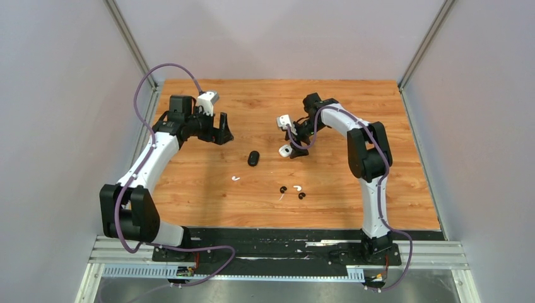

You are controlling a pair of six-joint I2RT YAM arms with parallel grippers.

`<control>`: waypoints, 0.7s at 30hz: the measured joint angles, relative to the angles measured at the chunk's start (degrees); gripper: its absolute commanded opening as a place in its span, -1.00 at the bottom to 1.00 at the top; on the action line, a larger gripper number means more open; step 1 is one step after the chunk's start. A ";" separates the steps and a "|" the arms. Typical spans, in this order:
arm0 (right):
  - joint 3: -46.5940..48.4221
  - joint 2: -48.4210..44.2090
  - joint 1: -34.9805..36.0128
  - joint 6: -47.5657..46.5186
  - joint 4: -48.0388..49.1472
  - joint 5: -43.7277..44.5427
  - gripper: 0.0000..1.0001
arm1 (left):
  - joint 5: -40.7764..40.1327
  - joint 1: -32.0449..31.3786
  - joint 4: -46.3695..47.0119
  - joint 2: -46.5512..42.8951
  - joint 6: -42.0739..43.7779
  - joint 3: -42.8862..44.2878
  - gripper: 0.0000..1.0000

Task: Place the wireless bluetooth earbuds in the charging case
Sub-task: Pick up the charging case at the center of the board.

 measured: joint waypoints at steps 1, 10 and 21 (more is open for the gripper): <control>0.11 0.50 0.13 -1.38 -0.33 0.44 0.66 | 0.02 0.00 -0.09 0.00 0.02 0.00 1.00; -0.44 1.79 1.22 -5.53 1.60 2.84 0.59 | 0.59 0.00 -0.17 0.02 0.04 0.00 1.00; -2.73 1.44 1.86 -5.25 2.91 2.62 0.01 | 0.96 0.00 -0.35 0.90 0.02 0.00 1.00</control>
